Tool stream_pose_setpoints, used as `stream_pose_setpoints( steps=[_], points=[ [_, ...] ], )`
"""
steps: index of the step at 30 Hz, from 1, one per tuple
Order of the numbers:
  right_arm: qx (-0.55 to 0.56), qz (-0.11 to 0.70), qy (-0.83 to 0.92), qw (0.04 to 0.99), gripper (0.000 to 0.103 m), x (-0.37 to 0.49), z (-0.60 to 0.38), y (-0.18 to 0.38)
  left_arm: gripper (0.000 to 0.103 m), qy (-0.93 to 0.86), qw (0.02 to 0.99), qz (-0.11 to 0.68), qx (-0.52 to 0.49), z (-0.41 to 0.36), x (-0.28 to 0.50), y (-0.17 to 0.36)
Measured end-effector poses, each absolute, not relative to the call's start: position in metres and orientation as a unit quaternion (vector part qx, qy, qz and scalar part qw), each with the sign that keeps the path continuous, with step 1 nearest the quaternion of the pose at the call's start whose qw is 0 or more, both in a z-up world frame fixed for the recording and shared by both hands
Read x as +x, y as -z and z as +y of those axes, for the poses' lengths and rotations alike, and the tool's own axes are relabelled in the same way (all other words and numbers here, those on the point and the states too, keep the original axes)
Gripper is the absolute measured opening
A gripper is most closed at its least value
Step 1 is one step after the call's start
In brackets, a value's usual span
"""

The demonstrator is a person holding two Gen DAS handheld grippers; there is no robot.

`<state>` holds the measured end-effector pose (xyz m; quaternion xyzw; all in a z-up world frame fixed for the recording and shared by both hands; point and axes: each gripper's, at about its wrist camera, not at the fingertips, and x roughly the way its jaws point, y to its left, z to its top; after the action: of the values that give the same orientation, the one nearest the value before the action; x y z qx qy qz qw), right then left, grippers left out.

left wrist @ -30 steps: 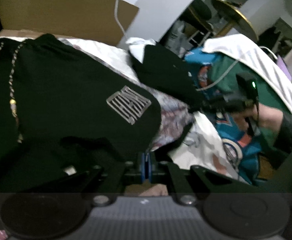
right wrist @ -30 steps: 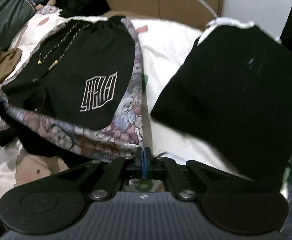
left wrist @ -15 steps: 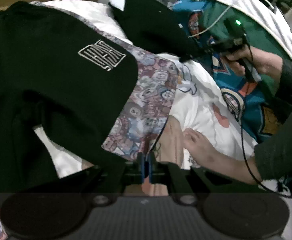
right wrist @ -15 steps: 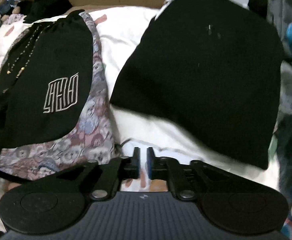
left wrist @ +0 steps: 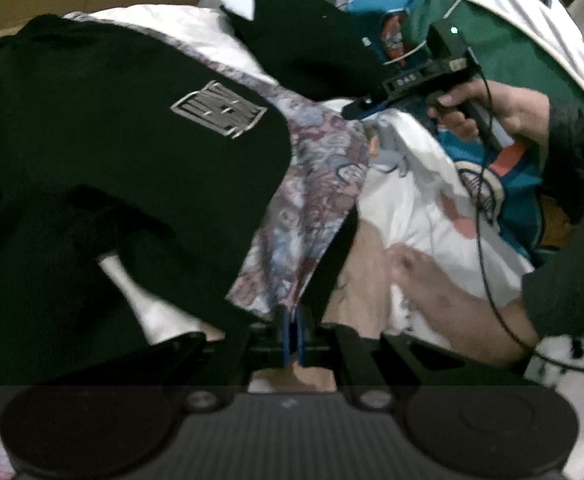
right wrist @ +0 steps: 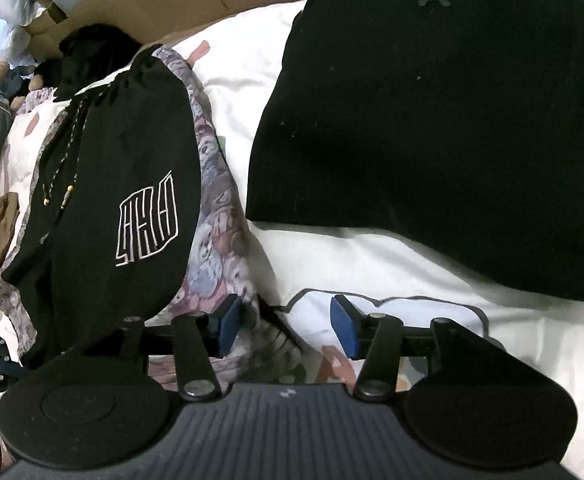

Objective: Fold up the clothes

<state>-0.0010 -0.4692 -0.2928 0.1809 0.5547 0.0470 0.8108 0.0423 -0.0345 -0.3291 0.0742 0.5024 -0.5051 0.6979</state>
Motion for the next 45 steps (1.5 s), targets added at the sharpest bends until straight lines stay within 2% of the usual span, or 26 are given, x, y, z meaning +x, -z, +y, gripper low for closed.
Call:
stream_pose_setpoints(
  steps=[13,15,17,20,23,31,38,39,40,41,43,45],
  points=[
    [0.123,0.583,-0.089,0.799,0.053,0.011,-0.439,0.312,0.003,0.461,0.733,0.499,0.027,-0.008,0.064,0.320],
    [0.115,0.584,-0.097,0.798,0.044,0.008,-0.438,0.311,0.003,0.469,0.728,0.499,0.028,-0.011,0.062,0.322],
    [0.109,0.585,-0.104,0.797,0.014,0.007,-0.438,0.311,0.003,0.483,0.719,0.499,0.027,-0.015,0.059,0.322],
    [0.093,0.584,-0.109,0.799,0.007,0.002,-0.437,0.303,0.003,0.510,0.704,0.494,0.025,-0.022,0.052,0.318],
    [0.086,0.587,-0.106,0.798,0.007,0.001,-0.440,0.293,0.003,0.533,0.696,0.482,0.010,-0.026,0.048,0.308],
    [0.120,0.582,-0.125,0.795,0.007,0.002,-0.469,0.224,0.003,0.559,0.690,0.458,-0.037,-0.012,0.061,0.287],
    [0.100,0.597,-0.104,0.789,0.007,0.008,-0.472,0.233,0.004,0.592,0.648,0.478,-0.034,-0.025,0.047,0.301],
    [0.082,0.602,-0.091,0.789,0.007,0.009,-0.471,0.241,0.011,0.591,0.644,0.485,-0.031,-0.028,0.045,0.306],
    [0.074,0.605,-0.078,0.789,0.007,0.009,-0.470,0.249,0.023,0.584,0.643,0.495,-0.021,-0.031,0.041,0.311],
    [0.072,0.607,-0.071,0.789,0.008,0.009,-0.470,0.252,0.028,0.580,0.643,0.501,-0.015,-0.032,0.039,0.315],
    [0.065,0.610,-0.050,0.788,0.012,0.009,-0.473,0.260,0.034,0.573,0.645,0.505,-0.009,-0.030,0.037,0.319],
    [0.066,0.610,-0.038,0.789,0.022,0.007,-0.476,0.263,0.039,0.564,0.654,0.503,-0.010,-0.026,0.038,0.317]
  ],
)
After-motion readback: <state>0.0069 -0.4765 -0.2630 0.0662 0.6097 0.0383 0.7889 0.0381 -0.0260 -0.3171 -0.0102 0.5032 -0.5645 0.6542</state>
